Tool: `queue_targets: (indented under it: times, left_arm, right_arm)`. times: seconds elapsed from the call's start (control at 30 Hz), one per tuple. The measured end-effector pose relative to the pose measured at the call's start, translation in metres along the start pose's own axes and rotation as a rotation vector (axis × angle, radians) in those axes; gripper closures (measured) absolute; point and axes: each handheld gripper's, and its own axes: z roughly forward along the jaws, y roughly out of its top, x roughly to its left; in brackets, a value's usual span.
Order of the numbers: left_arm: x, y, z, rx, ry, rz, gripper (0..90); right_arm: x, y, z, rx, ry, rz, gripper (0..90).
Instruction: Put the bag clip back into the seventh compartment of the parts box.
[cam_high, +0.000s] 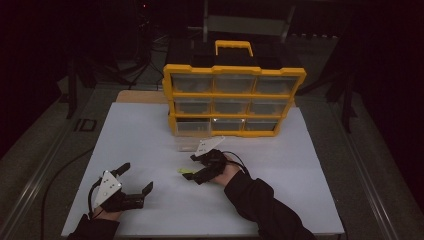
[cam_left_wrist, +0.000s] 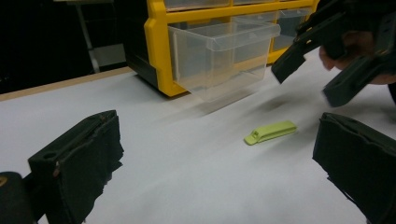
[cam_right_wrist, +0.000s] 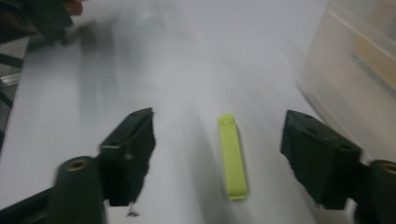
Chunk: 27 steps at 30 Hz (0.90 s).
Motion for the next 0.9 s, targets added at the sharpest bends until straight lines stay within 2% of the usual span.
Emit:
queue_targets:
  times: [0.4,0.53,0.6,0.63,0.7,0.73,0.83,0.9]
  left_arm:
    - [0.000,-0.001,0.000,0.002,-0.004,0.000,1.1]
    - [0.000,-0.001,0.000,0.005,-0.005,0.005,1.1]
    - [0.000,-0.001,0.001,0.005,-0.006,0.004,1.1]
    - [0.000,-0.001,0.001,0.006,-0.006,0.005,1.1]
    - [0.000,-0.001,0.001,0.006,-0.007,0.006,1.1]
    - [0.000,-0.001,0.001,0.006,-0.007,0.005,1.1]
    - [0.000,-0.001,0.000,0.007,-0.007,0.007,1.1]
    - [0.000,-0.002,0.001,0.007,-0.007,0.005,1.1]
  right_arm:
    - [-0.008,-0.001,0.025,0.081,0.007,-0.019,38.9]
    - [-0.008,-0.002,0.035,0.116,-0.024,-0.032,50.8]
    - [-0.007,-0.002,0.036,0.123,-0.026,-0.037,52.7]
    - [-0.007,-0.001,0.040,0.142,-0.036,-0.047,57.6]
    - [-0.007,-0.001,0.042,0.150,-0.036,-0.053,58.8]
    - [-0.007,0.000,0.045,0.162,-0.038,-0.057,63.1]
    - [-0.007,0.001,0.049,0.181,-0.039,-0.064,68.4]
    - [-0.006,0.001,0.050,0.189,-0.041,-0.076,69.5]
